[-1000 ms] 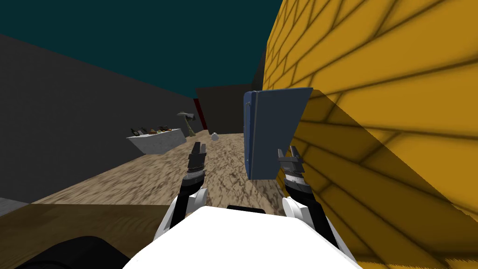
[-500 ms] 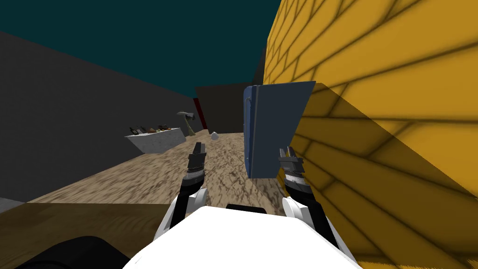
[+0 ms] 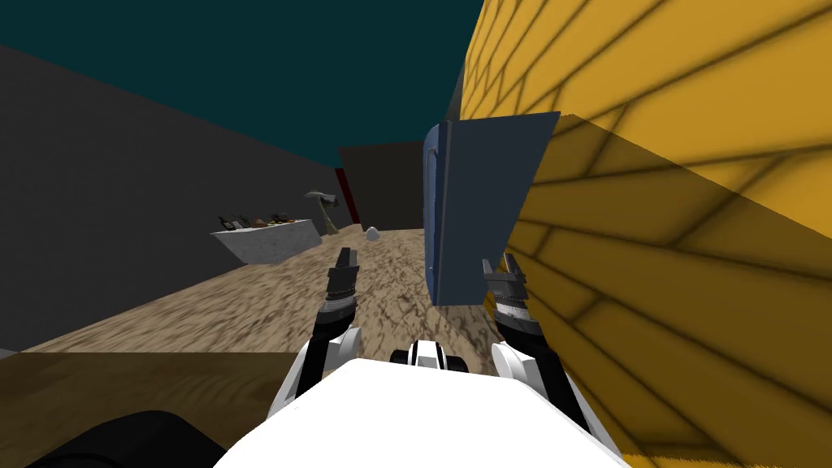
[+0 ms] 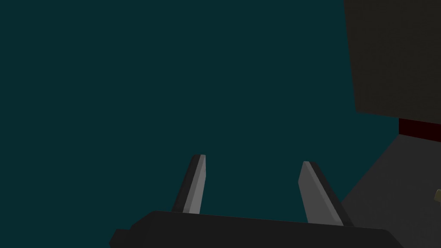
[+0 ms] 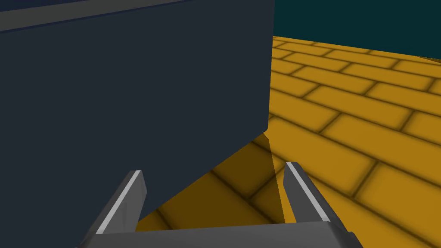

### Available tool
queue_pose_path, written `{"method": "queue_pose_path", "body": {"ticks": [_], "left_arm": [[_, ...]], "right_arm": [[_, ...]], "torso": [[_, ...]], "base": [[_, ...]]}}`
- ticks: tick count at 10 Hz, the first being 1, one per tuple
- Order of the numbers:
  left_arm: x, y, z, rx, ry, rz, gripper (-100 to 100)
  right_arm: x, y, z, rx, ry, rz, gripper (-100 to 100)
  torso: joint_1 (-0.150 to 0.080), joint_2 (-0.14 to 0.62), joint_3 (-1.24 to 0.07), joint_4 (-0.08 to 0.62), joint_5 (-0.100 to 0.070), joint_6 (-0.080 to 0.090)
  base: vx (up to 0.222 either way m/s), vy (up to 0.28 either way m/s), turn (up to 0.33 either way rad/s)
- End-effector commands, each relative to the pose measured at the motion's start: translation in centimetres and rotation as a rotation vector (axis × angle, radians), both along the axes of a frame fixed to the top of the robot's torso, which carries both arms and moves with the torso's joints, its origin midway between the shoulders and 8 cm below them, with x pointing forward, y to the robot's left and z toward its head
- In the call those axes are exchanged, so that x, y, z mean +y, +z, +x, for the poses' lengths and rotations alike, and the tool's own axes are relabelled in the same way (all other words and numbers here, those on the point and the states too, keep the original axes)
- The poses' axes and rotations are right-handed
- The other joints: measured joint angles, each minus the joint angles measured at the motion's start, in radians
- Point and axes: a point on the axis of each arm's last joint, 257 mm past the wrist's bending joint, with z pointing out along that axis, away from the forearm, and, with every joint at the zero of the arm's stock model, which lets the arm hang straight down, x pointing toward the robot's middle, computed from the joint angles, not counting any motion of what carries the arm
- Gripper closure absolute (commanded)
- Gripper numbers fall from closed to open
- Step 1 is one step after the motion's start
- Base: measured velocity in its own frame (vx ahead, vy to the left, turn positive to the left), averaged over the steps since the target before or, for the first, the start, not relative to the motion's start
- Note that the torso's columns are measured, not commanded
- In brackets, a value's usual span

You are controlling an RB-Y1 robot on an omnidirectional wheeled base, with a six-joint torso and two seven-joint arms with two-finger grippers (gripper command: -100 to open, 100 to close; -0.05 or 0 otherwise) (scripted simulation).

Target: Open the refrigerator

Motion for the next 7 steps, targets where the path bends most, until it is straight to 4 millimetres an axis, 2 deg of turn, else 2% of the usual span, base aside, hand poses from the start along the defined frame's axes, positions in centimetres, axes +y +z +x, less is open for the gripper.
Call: {"method": "queue_pose_path", "body": {"ticks": [1, 7], "left_arm": [[0.0, 0.0, 0.0, 0.0, 0.0, 0.0, 0], [0.0, 0.0, 0.0, 0.0, 0.0, 0.0, 0]], "right_arm": [[1.1, -0.6, 1.1, 0.018, 0.008, -0.102, -100], [3.5, -1.9, 5.1, 0.033, -0.036, -0.367, -100]], "torso": [[0.001, 0.009, -0.02, 0.01, 0.0, 0.0], [-0.003, 0.014, -0.024, 0.014, -0.001, 0.0]], "base": [[0.034, 0.072, -0.078], [0.052, 0.116, -0.1]]}}
